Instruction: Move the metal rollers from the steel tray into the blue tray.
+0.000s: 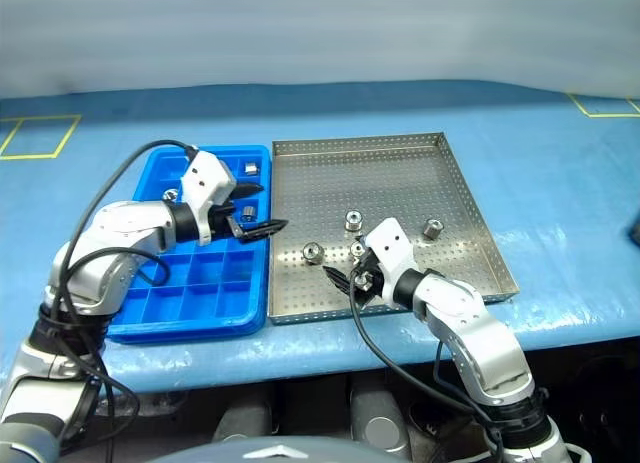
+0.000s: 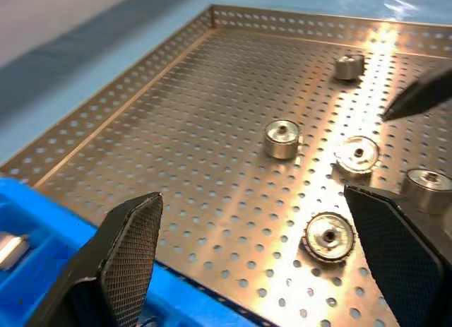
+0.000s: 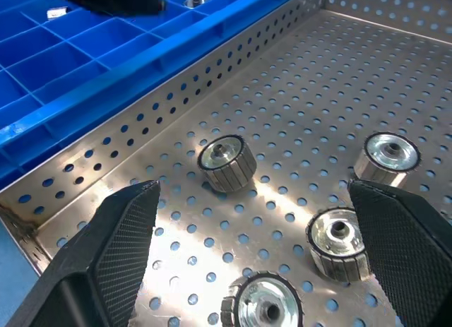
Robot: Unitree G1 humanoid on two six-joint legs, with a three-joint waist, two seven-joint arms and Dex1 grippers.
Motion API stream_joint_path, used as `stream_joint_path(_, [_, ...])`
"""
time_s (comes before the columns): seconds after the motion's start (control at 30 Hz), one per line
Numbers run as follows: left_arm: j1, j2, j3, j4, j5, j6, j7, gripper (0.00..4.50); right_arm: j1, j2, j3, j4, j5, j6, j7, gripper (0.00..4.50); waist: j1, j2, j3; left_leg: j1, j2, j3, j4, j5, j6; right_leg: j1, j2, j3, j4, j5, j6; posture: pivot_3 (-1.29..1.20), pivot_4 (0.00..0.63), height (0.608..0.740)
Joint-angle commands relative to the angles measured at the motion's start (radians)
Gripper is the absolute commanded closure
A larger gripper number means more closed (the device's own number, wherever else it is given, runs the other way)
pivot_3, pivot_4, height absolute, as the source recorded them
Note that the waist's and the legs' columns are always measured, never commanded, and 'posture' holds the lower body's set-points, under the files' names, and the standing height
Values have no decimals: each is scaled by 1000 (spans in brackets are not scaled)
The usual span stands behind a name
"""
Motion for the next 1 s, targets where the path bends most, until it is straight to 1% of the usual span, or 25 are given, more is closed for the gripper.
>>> stream_joint_path(0.03, [-68,2,-98,60,49,-61,-105,49,26,0,-38,-59,13,-4,-19,0,-8,0,0,0,0,0,0,0,0,0,0,0,0,0,0,-191,150,740])
stream_joint_path(0.27, [-165,-33,-231,236,151,-132,-207,49,59,15,-49,-82,15,-7,-49,0,-38,0,0,0,0,0,0,0,0,-1,0,1,1,0,0,-225,150,740])
stream_joint_path(0.43, [-199,-43,-279,311,218,-157,-246,49,74,23,-52,-92,14,-11,-65,0,-65,0,0,0,0,0,0,0,0,-1,0,1,0,0,0,-242,150,740])
stream_joint_path(0.57, [-197,-33,-318,327,271,-174,-281,49,80,28,-51,-95,14,-14,-73,0,-79,0,0,-1,0,1,-1,0,0,-1,0,1,1,0,0,-243,150,740])
stream_joint_path(1.0, [-158,-36,-311,309,320,-172,-293,49,69,33,-44,-81,14,-21,-70,0,-87,0,0,-1,0,0,-1,0,0,-1,0,1,1,0,0,-223,150,740])
